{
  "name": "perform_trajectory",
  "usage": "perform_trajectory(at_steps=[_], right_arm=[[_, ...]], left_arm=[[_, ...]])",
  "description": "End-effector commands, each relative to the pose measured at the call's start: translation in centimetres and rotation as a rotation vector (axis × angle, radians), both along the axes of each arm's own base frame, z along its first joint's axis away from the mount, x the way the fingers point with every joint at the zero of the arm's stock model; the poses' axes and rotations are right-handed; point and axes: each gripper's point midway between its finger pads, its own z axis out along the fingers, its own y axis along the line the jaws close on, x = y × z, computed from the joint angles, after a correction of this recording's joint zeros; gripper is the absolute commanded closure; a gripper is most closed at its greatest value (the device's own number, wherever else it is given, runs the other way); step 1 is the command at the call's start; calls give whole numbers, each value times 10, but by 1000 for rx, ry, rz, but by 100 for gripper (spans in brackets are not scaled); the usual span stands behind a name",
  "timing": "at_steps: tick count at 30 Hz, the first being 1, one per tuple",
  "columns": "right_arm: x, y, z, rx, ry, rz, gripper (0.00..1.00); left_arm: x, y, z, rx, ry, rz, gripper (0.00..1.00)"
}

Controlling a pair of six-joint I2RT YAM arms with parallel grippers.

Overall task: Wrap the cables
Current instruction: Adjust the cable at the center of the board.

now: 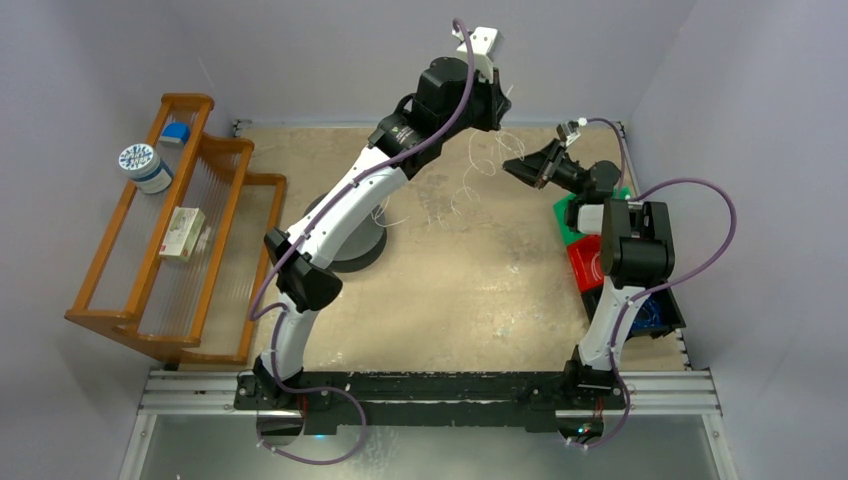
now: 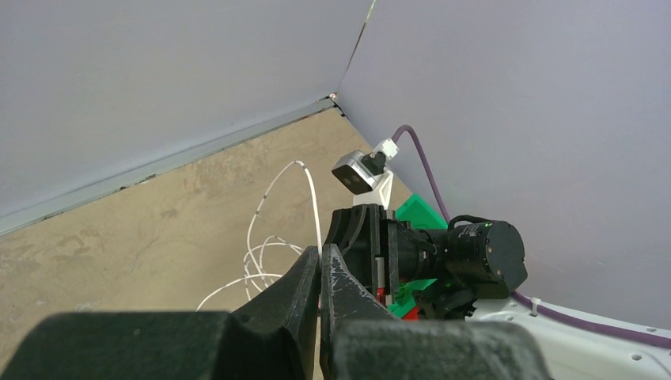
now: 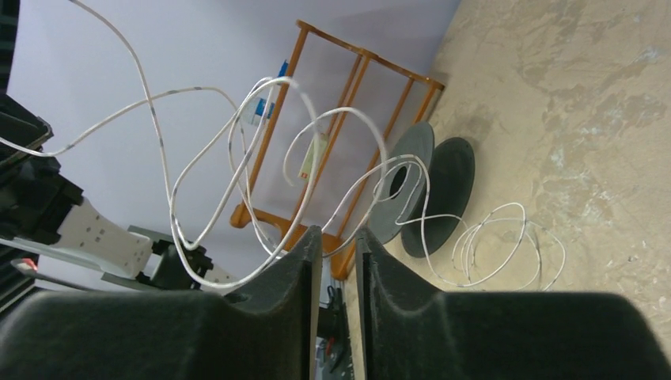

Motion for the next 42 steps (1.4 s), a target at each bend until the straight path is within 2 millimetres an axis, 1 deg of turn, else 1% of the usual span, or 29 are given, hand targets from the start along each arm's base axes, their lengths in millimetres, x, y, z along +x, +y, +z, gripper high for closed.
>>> perform_trajectory(at_steps=[1,2,5,8,11,15,19,22,26,28,33,38,42], right_arm=[[-7,-2,28,-15,-173,29,79],[-6,-4,30,-13,-181,26,83],[-7,-13,39,-11,-208,10,90],[-8,-24,46,-6,-221,-11,93],[-10,-30,54,-5,-244,-25,96],[-13,-32,66,-22,-286,-40,97],[-12,-32,73,-49,-311,-57,99],[-14,-32,82,-63,-340,-65,99],[-9,-34,90,-76,-356,-96,99],[-8,-34,88,-78,-347,-97,99],[-10,-30,73,-89,-301,-62,99],[-18,-12,61,-113,-297,5,99],[-25,2,66,-117,-330,53,98]], left_arm=[[-5,-1,18,-27,-38,-12,100],[-4,0,16,-20,-36,-9,100],[-3,5,11,6,-37,7,100],[-1,11,6,30,-35,29,100],[4,18,2,43,-31,61,100],[6,22,-3,52,-19,81,100],[4,22,-6,57,-11,75,100],[3,23,-10,63,0,69,100],[1,25,-15,57,22,50,100],[1,26,-13,52,22,44,100],[-1,27,-3,37,6,37,100],[-4,25,0,30,2,18,100],[-2,24,-3,34,7,18,100]])
